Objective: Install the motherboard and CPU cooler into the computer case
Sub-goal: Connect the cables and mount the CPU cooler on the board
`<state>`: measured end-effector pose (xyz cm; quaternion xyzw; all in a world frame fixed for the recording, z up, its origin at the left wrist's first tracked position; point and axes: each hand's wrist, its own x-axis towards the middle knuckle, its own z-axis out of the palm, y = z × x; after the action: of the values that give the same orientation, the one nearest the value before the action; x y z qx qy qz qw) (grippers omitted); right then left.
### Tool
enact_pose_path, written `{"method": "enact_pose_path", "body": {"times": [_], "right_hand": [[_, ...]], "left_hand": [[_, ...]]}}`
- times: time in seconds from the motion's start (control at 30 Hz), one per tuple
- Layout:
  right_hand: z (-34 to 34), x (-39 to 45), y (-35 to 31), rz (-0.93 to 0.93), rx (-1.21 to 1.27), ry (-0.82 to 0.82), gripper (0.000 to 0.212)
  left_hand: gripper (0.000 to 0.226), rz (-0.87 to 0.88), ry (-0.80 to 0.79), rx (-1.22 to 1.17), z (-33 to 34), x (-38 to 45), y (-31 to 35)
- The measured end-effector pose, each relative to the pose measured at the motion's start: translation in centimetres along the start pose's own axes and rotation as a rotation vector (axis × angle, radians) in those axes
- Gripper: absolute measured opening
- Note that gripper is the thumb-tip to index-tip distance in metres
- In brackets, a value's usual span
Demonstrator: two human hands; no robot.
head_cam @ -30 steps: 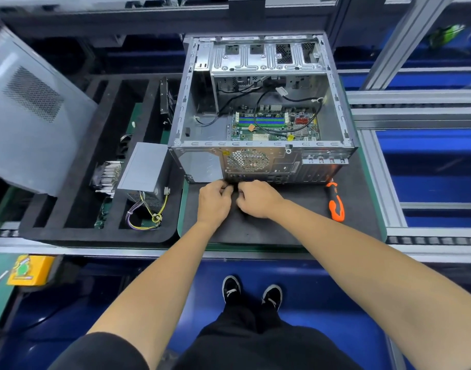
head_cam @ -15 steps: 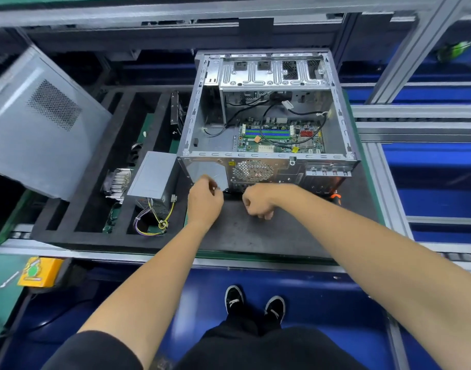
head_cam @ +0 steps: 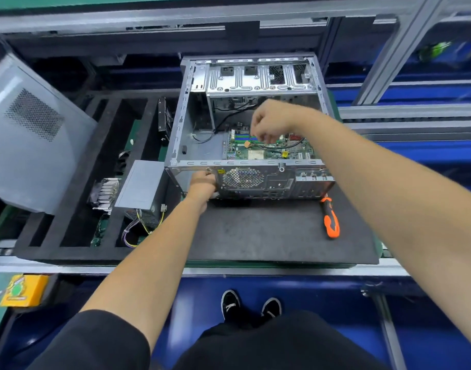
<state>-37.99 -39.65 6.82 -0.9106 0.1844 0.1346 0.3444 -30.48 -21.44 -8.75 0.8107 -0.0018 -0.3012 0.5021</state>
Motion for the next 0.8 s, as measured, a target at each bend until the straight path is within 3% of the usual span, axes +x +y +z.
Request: {"method": "enact_pose_path", "body": {"times": [0.1, 0.2, 0.3, 0.4, 0.6, 0.8], "right_hand": [[1.7, 1.0, 2.5, 0.117, -0.032, -0.207, 0.021], [3.2, 1.8, 3.8, 0.121, -0.233, -0.24, 0.029], [4.1, 2.4, 4.5, 0.135, -0.437, -0.409, 0.039], [4.3, 2.8, 4.7, 0.129, -0.487, -0.512, 0.042], [4.5, 3.4, 5.0, 0.111, -0.461, -0.5, 0.042], [4.8, 3.6, 4.9, 0.089, -0.454, -0.405, 0.045]], "left_hand": [[0.031, -0.106, 0.021, -0.104, 0.4, 0.6, 0.5], [0.035, -0.132, -0.055, -0.134, 0.2, 0.8, 0.4], [0.037, -0.149, -0.082, -0.105, 0.1, 0.6, 0.7], [0.033, -0.157, -0.142, -0.029, -0.1, 0.7, 0.8], [0.032, -0.209, -0.209, 0.093, -1.0, 1.1, 1.5], [0.036, -0.113, -0.257, 0.217, -0.6, 0.4, 2.2]]}}
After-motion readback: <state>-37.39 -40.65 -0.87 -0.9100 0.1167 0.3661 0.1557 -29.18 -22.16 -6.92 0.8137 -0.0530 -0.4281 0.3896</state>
